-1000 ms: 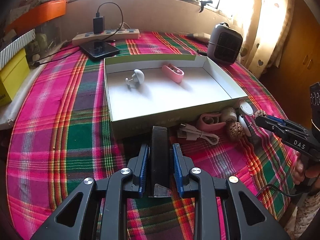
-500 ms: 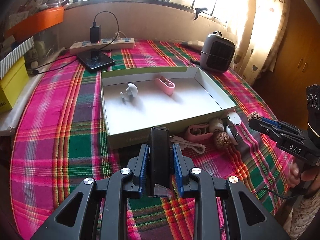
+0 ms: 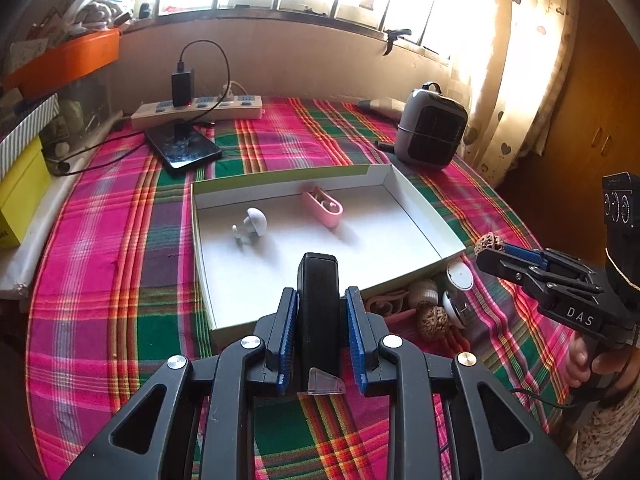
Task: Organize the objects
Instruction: 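Lift the black flashlight with the left gripper while the right gripper grasps a walnut, then carry the flashlight over the box with the left gripper while the right gripper drops the walnut inside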
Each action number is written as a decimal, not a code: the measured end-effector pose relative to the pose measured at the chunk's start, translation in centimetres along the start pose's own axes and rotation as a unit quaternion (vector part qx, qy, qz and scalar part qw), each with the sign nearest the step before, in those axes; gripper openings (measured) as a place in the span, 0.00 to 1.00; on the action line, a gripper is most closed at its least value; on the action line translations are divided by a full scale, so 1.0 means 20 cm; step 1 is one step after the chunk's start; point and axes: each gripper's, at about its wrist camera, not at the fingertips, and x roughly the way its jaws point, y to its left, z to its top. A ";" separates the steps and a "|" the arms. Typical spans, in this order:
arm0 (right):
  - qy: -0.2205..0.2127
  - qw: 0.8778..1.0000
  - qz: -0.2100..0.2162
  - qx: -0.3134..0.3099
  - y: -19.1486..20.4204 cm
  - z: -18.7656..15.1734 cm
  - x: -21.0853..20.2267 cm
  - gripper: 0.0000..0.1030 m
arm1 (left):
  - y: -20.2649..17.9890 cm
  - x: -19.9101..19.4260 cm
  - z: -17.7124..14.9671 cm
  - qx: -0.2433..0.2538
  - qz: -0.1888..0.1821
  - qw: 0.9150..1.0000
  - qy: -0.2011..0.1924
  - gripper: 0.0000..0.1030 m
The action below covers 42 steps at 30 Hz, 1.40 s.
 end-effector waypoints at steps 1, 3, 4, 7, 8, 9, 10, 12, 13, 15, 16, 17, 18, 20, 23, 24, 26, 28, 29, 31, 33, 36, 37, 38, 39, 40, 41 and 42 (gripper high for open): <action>0.000 1.000 0.002 -0.001 0.00 0.01 0.01 0.32 | 0.00 0.01 0.01 0.000 0.000 1.000 0.000 0.21; 0.002 1.000 0.004 -0.003 0.01 0.04 0.03 0.32 | 0.01 0.03 0.04 -0.002 0.000 1.000 0.001 0.21; 0.002 1.000 0.004 -0.006 0.01 0.06 0.04 0.32 | 0.01 0.05 0.05 -0.003 -0.002 1.000 0.003 0.21; 0.005 1.000 0.009 -0.012 0.03 0.11 0.07 0.32 | 0.03 0.09 0.10 -0.005 -0.001 1.000 0.004 0.21; 0.005 1.000 0.009 -0.014 0.03 0.13 0.09 0.32 | 0.03 0.10 0.11 -0.008 0.000 1.000 0.005 0.21; 0.006 1.000 0.008 -0.016 0.03 0.15 0.10 0.32 | 0.04 0.12 0.12 -0.010 0.000 1.000 0.007 0.21; 0.007 1.000 0.007 -0.017 0.04 0.16 0.12 0.32 | 0.04 0.14 0.14 -0.009 -0.001 1.000 0.009 0.21; 0.011 1.000 0.007 -0.022 0.04 0.19 0.15 0.32 | 0.04 0.17 0.16 -0.011 -0.001 1.000 0.012 0.21; 0.014 1.000 0.005 -0.024 0.04 0.21 0.17 0.32 | 0.04 0.19 0.17 -0.008 -0.001 1.000 0.013 0.21; 0.020 0.999 0.002 -0.034 0.05 0.24 0.21 0.32 | 0.05 0.22 0.19 -0.009 -0.001 1.000 0.016 0.21; 0.023 0.999 0.001 -0.036 0.05 0.25 0.23 0.32 | 0.05 0.24 0.21 -0.009 -0.002 1.000 0.019 0.21; 0.026 0.999 0.001 -0.038 0.05 0.26 0.25 0.32 | 0.06 0.26 0.22 -0.012 -0.001 1.000 0.022 0.21; 0.030 0.999 0.001 -0.039 0.06 0.27 0.27 0.32 | 0.06 0.28 0.22 -0.015 0.001 1.000 0.026 0.21; 0.038 0.998 0.002 -0.043 0.06 0.29 0.32 0.32 | 0.07 0.32 0.24 -0.017 0.003 0.999 0.030 0.21; 0.049 0.997 0.001 -0.051 0.06 0.33 0.39 0.32 | 0.08 0.36 0.27 -0.019 0.002 0.999 0.034 0.21; 0.052 0.997 0.000 -0.052 0.05 0.33 0.41 0.32 | 0.09 0.37 0.28 -0.021 0.002 0.999 0.034 0.21; 0.061 0.997 0.002 -0.049 0.04 0.35 0.45 0.32 | 0.09 0.40 0.30 -0.023 0.003 0.999 0.038 0.21; 0.067 0.997 0.002 -0.048 0.03 0.37 0.49 0.32 | 0.10 0.43 0.31 -0.026 0.007 0.999 0.043 0.21; 0.071 0.996 0.002 -0.047 0.02 0.37 0.50 0.32 | 0.11 0.45 0.32 -0.027 0.008 0.999 0.046 0.21; 0.077 0.996 0.003 -0.048 0.01 0.39 0.54 0.32 | 0.11 0.48 0.33 -0.027 0.010 0.998 0.049 0.21; 0.085 0.995 0.003 -0.049 0.01 0.40 0.57 0.32 | 0.12 0.49 0.34 -0.029 0.011 0.998 0.052 0.21; 0.092 0.995 0.001 -0.049 0.00 0.41 0.61 0.32 | 0.12 0.52 0.34 -0.028 0.013 0.998 0.056 0.21; 0.094 0.994 0.002 -0.048 0.00 0.42 0.62 0.32 | 0.12 0.53 0.35 -0.028 0.013 0.998 0.058 0.21; 0.096 0.994 0.002 -0.049 0.00 0.42 0.63 0.32 | 0.12 0.54 0.35 -0.029 0.015 0.998 0.059 0.21; 0.098 0.994 0.002 -0.049 0.00 0.42 0.64 0.32 | 0.12 0.54 0.35 -0.029 0.015 0.998 0.061 0.21; 0.099 0.994 0.002 -0.049 0.00 0.42 0.64 0.32 | 0.12 0.55 0.35 -0.028 0.016 0.998 0.062 0.21; 0.102 0.994 0.003 -0.049 0.00 0.42 0.65 0.32 | 0.12 0.56 0.35 -0.028 0.017 0.997 0.063 0.21; 0.103 0.993 0.002 -0.049 0.00 0.42 0.66 0.32 | 0.12 0.56 0.35 -0.028 0.017 0.997 0.064 0.21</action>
